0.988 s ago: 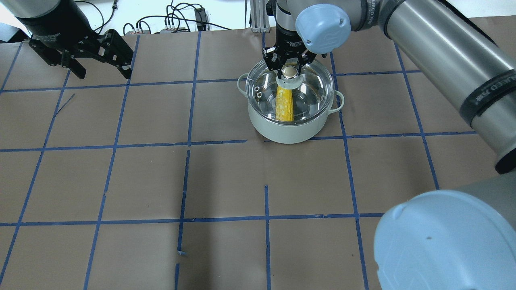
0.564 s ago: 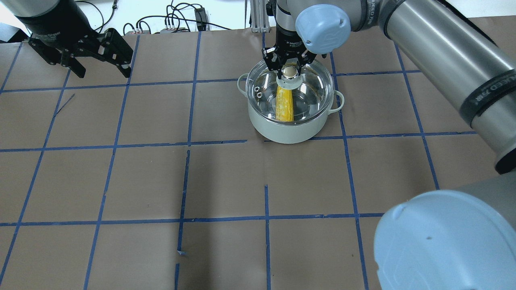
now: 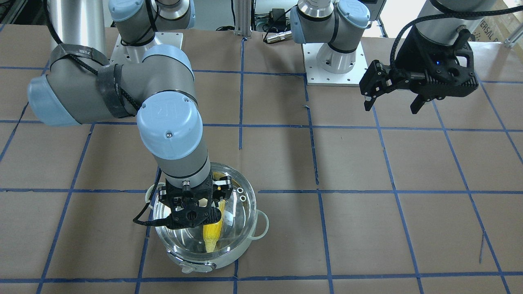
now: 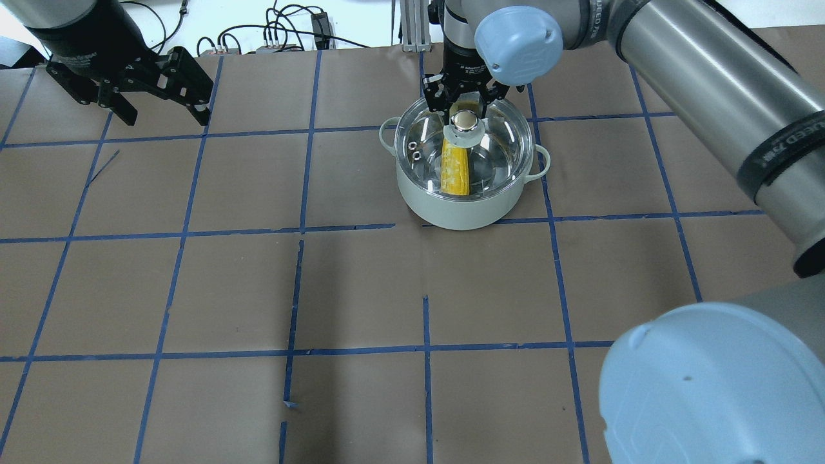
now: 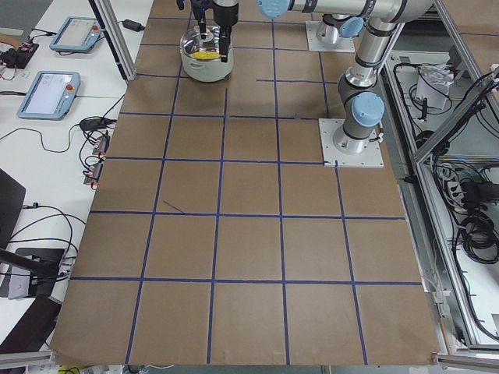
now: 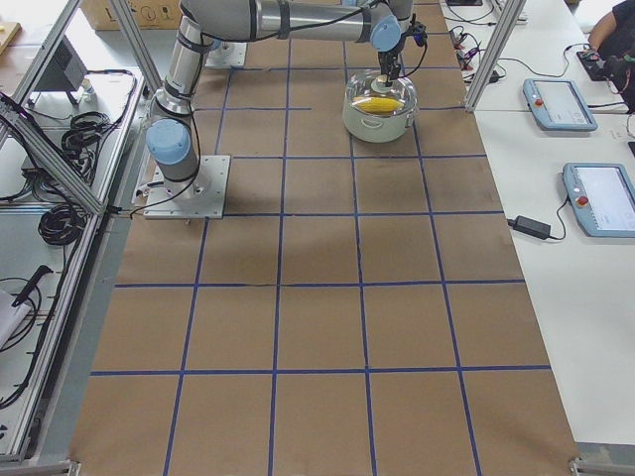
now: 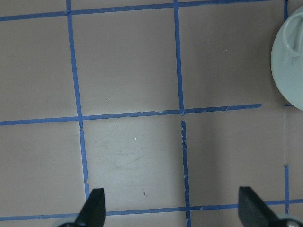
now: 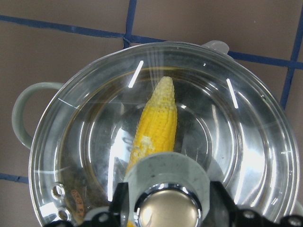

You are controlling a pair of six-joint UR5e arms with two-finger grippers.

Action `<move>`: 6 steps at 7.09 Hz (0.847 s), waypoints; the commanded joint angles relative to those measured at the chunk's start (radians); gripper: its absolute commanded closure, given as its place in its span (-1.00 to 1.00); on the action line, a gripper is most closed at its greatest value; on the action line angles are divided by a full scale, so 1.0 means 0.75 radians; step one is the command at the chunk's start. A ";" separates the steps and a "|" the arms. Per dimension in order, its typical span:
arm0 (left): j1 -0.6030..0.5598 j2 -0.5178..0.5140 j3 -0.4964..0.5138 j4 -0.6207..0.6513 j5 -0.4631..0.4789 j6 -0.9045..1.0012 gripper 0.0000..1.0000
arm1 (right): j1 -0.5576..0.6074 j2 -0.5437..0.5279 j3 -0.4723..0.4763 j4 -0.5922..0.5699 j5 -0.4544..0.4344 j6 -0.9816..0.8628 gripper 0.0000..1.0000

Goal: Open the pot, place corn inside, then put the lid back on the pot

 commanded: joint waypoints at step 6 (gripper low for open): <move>0.000 0.002 -0.004 -0.001 -0.002 -0.004 -1.00 | -0.185 -0.210 -0.023 0.127 0.014 -0.067 -1.00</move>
